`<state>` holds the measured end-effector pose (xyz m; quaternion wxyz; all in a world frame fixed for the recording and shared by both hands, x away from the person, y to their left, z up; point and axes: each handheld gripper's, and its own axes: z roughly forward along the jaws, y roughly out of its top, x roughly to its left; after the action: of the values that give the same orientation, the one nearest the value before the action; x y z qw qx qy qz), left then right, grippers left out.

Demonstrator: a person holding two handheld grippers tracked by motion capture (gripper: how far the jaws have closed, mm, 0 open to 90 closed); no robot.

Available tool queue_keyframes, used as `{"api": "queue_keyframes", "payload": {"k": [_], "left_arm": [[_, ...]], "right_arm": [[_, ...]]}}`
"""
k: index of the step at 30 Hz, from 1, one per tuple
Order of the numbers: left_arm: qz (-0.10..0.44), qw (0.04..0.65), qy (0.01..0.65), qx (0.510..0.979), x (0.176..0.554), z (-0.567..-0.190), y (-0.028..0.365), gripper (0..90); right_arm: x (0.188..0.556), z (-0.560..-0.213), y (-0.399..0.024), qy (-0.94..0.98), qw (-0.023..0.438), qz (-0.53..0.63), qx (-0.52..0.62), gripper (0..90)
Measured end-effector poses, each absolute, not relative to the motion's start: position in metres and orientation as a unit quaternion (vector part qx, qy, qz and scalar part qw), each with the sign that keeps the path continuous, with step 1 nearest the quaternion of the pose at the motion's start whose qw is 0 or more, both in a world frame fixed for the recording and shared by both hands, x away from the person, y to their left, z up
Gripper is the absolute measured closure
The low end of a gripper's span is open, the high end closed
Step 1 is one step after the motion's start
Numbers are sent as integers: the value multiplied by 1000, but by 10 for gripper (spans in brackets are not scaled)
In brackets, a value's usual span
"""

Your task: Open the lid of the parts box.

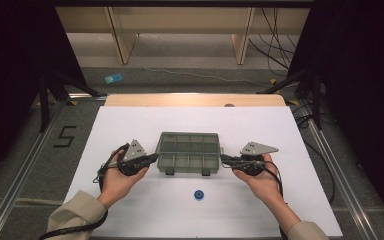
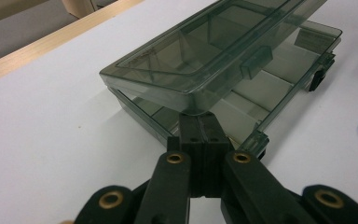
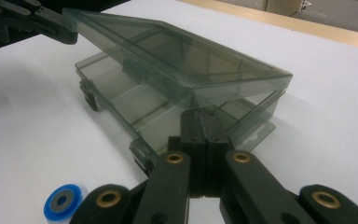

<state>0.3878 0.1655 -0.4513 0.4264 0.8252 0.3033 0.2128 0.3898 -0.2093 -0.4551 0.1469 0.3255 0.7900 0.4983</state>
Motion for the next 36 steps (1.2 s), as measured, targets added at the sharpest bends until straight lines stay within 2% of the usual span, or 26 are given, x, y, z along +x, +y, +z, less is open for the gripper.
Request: {"api": "queue_keyframes", "payload": {"k": [36], "left_arm": [[228,451,323,800,398,-441,168,899]], "right_arm": [[398,-442,-208,778,165,508,331,900]]}}
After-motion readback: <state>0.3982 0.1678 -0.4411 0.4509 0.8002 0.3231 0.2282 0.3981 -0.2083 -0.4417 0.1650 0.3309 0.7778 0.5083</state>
